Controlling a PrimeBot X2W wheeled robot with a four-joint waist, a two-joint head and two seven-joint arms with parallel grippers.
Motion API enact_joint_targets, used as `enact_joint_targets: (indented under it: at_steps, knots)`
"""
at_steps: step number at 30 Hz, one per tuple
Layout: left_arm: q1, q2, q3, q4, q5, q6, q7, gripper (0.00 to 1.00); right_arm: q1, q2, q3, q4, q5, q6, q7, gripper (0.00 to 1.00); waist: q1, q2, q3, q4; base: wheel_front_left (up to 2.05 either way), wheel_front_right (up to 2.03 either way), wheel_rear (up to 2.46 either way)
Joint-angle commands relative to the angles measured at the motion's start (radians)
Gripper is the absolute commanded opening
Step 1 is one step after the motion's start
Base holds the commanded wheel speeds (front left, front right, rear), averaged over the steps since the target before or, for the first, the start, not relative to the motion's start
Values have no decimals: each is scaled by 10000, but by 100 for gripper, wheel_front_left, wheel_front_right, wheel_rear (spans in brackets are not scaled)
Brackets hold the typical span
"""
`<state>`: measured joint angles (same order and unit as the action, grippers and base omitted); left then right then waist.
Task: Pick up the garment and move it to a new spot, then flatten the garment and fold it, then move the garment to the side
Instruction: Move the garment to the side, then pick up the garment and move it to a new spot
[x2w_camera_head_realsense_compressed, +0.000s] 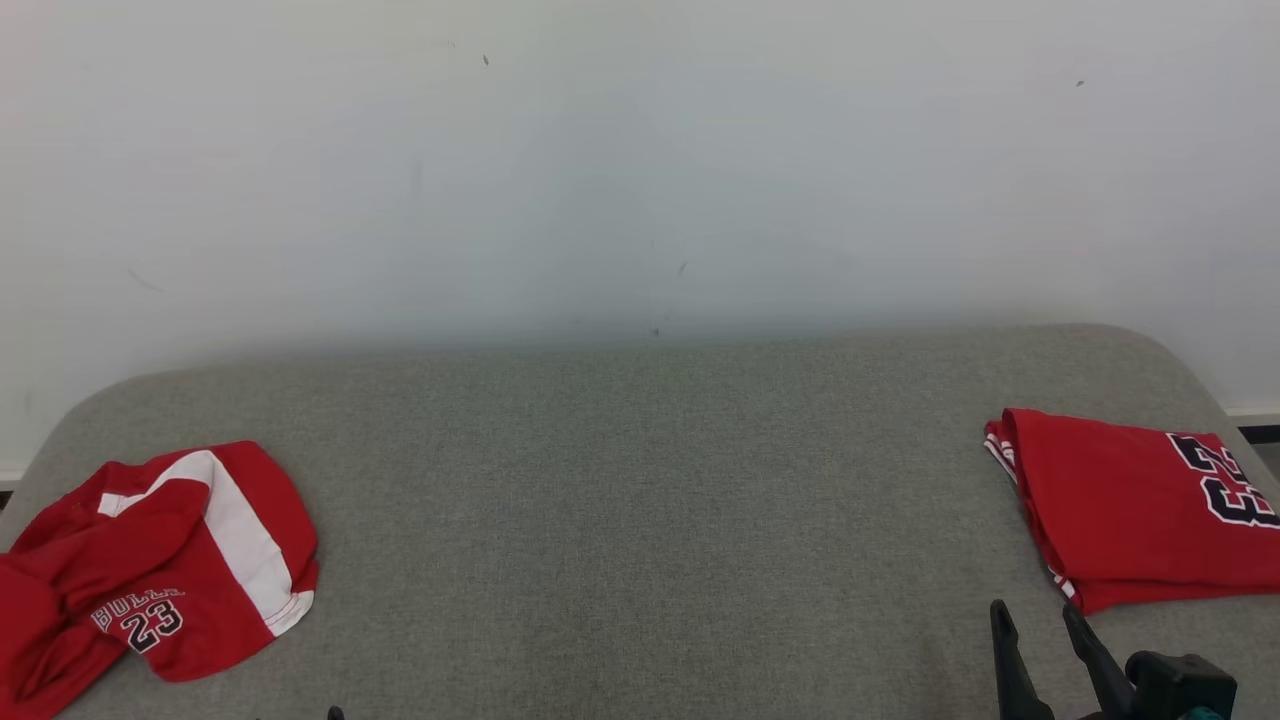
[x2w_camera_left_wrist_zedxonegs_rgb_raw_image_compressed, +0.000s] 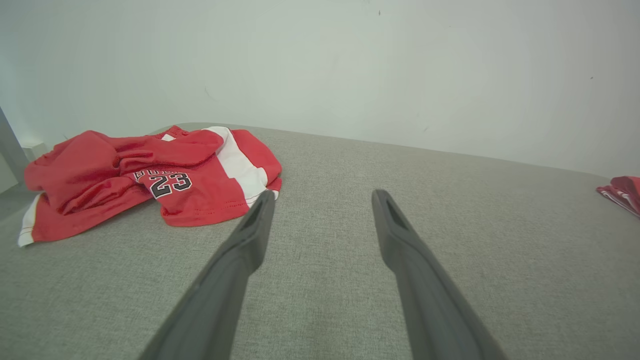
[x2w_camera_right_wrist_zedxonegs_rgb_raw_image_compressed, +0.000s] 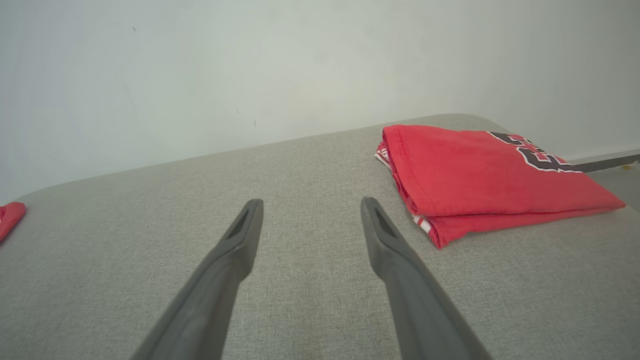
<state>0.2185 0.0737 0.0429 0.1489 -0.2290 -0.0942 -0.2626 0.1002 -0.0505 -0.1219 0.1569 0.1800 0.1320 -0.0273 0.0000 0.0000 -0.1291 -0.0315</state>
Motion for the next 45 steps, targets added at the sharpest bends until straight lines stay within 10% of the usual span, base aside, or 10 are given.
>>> enact_joint_targets:
  at_steps: [1,13,33,45]
  knots:
    - [-93,-33,24,17,55,1,-26,100,3,2,-6,16,-31,-21,-65,100,0,0,4,6,0,0,0]
    - [-221,-126,176,57,276,-110,-26,100,215,6,55,44,253,-21,-98,100,0,0,43,451,0,0,0]
    - [320,386,520,-74,518,-109,-27,100,349,8,793,545,867,-20,-491,100,0,0,-179,4321,0,0,0]
    - [675,94,1111,-872,177,221,-27,100,-853,4,1697,998,651,-20,-411,100,0,0,451,4995,0,0,0]
